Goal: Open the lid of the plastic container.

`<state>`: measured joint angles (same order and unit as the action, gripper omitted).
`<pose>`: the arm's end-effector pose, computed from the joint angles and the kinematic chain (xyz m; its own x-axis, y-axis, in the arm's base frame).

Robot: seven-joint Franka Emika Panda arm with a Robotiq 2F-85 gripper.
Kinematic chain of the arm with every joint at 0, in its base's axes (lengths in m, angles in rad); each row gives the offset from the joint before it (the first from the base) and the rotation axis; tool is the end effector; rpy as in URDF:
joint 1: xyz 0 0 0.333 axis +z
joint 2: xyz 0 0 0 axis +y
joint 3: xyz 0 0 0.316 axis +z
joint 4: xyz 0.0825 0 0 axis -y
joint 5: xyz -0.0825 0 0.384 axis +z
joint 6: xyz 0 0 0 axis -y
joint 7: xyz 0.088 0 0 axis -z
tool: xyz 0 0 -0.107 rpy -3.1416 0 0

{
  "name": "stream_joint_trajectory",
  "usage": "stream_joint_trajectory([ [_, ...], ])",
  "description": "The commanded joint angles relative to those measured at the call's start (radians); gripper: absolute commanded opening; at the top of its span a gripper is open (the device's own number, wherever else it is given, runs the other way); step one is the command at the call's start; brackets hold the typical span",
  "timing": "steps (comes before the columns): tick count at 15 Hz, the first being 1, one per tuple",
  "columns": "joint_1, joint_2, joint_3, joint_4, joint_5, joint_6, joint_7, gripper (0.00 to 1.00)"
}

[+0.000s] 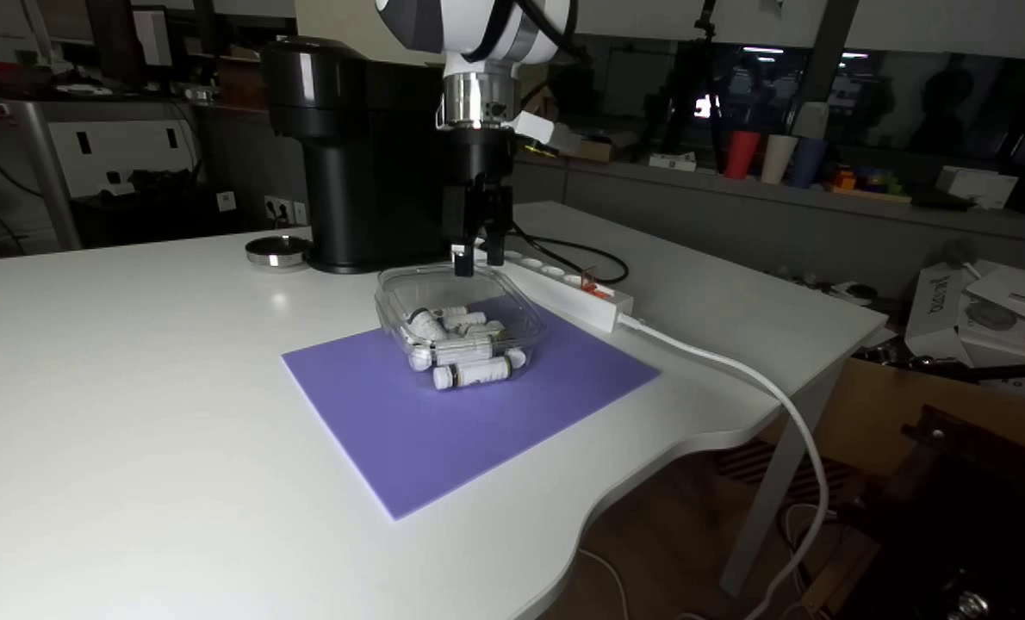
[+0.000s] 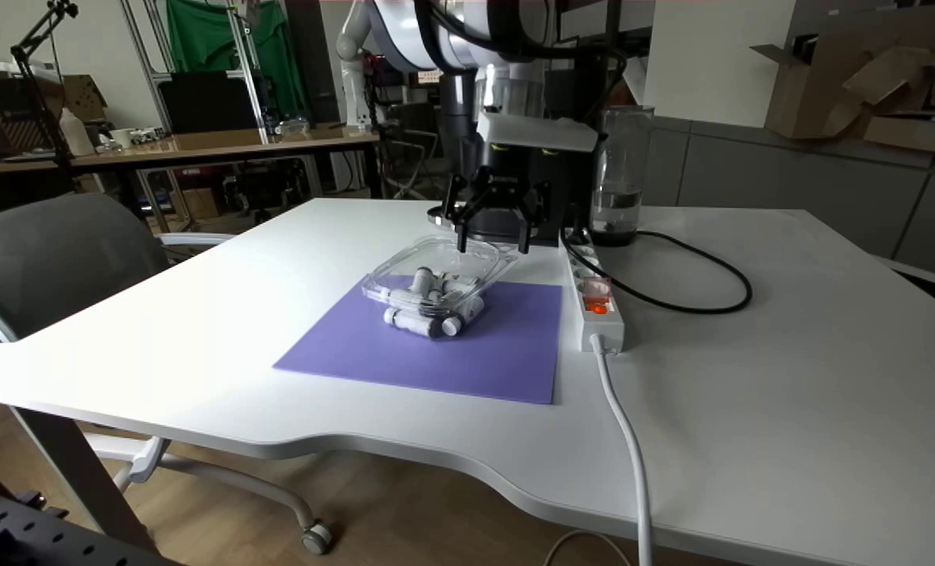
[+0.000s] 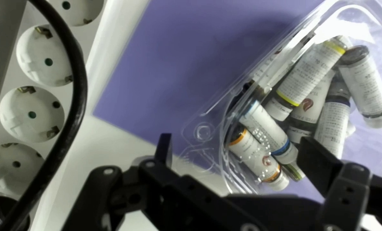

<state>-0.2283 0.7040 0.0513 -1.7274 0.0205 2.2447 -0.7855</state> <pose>0.6367 -0.1155 0.1622 0.8251 0.5564 -0.0982 0.5380 -0.8268 -0.1640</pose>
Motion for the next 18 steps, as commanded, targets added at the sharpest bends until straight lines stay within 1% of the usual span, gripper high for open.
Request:
stream_joint_trajectory([
  [1,-0.008,0.017,0.013,0.049,0.01,-0.036,-0.01,1.0],
  [5,-0.016,0.003,0.033,0.049,0.03,-0.053,-0.034,1.0],
  [10,-0.019,0.011,0.039,0.091,0.093,-0.213,-0.028,1.0],
  [14,-0.022,0.002,0.042,0.097,0.144,-0.329,-0.033,1.0],
  [16,-0.019,-0.009,0.039,0.095,0.161,-0.361,-0.032,1.0],
  [18,-0.011,-0.029,0.038,0.084,0.164,-0.363,-0.04,1.0],
])
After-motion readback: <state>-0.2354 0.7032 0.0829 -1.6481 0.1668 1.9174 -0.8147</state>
